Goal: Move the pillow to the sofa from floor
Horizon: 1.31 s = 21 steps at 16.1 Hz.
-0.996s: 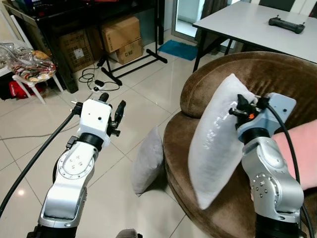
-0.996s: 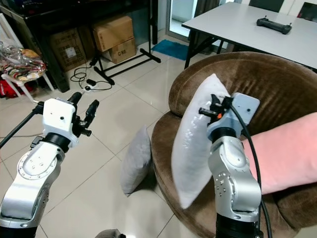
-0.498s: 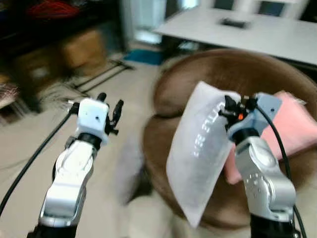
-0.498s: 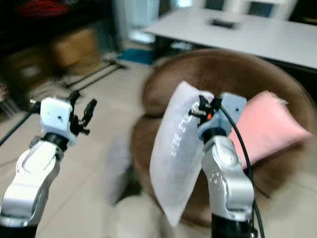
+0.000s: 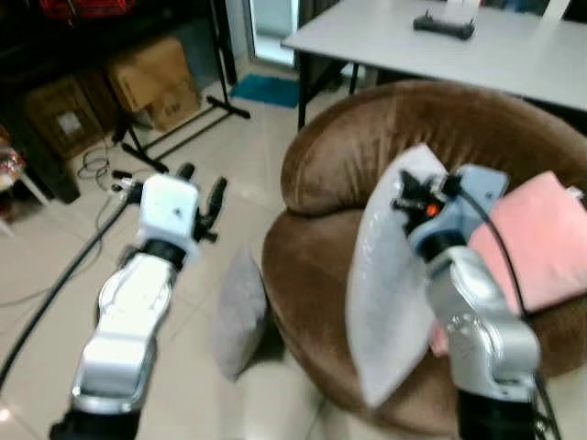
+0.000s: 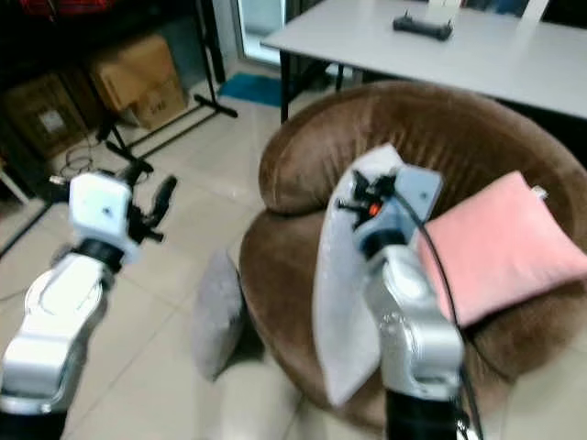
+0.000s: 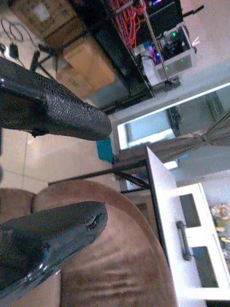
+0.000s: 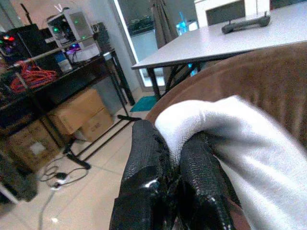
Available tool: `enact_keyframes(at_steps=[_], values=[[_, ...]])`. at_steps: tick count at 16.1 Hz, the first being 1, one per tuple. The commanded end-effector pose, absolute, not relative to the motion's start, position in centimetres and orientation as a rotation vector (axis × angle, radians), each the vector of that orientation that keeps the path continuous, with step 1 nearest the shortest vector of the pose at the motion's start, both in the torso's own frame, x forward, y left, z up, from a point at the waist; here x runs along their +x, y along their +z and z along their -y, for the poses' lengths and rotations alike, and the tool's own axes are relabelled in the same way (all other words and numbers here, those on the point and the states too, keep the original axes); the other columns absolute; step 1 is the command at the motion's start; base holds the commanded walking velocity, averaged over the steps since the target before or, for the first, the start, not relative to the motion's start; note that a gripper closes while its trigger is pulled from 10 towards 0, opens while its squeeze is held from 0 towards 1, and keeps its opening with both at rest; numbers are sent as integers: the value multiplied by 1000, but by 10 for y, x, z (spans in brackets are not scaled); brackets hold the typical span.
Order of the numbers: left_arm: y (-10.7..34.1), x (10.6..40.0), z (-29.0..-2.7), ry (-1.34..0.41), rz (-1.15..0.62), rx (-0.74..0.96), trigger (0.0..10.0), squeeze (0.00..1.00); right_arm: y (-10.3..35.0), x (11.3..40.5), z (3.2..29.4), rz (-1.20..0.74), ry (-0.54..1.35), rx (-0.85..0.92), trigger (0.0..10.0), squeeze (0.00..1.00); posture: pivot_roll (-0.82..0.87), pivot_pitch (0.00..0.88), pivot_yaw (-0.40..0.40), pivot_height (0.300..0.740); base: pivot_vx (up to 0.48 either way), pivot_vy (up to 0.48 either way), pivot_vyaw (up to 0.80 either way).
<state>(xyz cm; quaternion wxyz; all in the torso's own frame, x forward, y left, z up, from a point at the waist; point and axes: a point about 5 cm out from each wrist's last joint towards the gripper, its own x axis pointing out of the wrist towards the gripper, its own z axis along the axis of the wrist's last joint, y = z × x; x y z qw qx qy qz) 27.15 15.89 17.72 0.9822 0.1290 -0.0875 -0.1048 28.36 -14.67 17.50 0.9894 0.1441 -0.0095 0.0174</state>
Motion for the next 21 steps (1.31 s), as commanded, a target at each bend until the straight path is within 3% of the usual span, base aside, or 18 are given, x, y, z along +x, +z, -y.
enact_keyframes(at_steps=[1,7,14,21], values=[[176,272,-165,-197,165,273,10000,0,193,284,140,106,80,308,10000,0,22,0,40,740,330,0,0],[175,271,-164,-207,165,272,10000,0,190,286,137,85,95,307,10000,0,23,0,36,740,328,0,-600],[170,267,-159,-250,146,289,10000,0,195,289,118,88,225,310,10000,0,28,0,33,740,132,0,0],[152,250,-172,-410,8,396,10000,0,215,331,81,100,361,387,10000,0,71,0,10,740,0,0,0]])
